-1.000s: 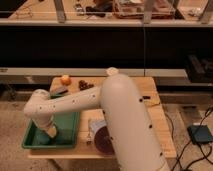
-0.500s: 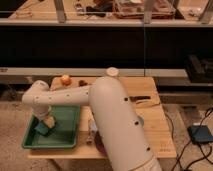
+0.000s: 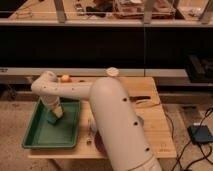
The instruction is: Wipe tray with sponge
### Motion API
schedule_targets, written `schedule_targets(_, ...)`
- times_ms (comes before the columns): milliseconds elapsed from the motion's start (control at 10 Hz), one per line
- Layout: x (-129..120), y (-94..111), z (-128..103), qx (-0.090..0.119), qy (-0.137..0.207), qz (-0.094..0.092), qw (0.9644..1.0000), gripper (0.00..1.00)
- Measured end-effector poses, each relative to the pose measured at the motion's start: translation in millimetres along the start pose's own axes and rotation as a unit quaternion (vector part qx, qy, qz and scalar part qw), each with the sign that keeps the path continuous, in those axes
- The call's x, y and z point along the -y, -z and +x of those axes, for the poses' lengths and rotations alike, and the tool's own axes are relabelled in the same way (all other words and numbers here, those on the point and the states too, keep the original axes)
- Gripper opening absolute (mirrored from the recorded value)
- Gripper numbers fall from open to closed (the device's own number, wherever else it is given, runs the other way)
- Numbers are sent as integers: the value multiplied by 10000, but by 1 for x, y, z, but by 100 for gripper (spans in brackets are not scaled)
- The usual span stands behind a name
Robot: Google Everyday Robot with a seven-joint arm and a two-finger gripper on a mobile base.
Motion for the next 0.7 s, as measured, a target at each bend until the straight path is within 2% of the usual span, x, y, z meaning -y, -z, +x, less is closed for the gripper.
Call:
schedule_targets(100,-16,0,9,11,-153,-35,9999,0)
schedule_targets(300,-48,8,12,106,-424,92,9990,0)
schedule_targets(500,-72,13,-9,253,-424,156,9987,0)
schedule_targets(700,-93,6,-50,402,-329,93,9986,0)
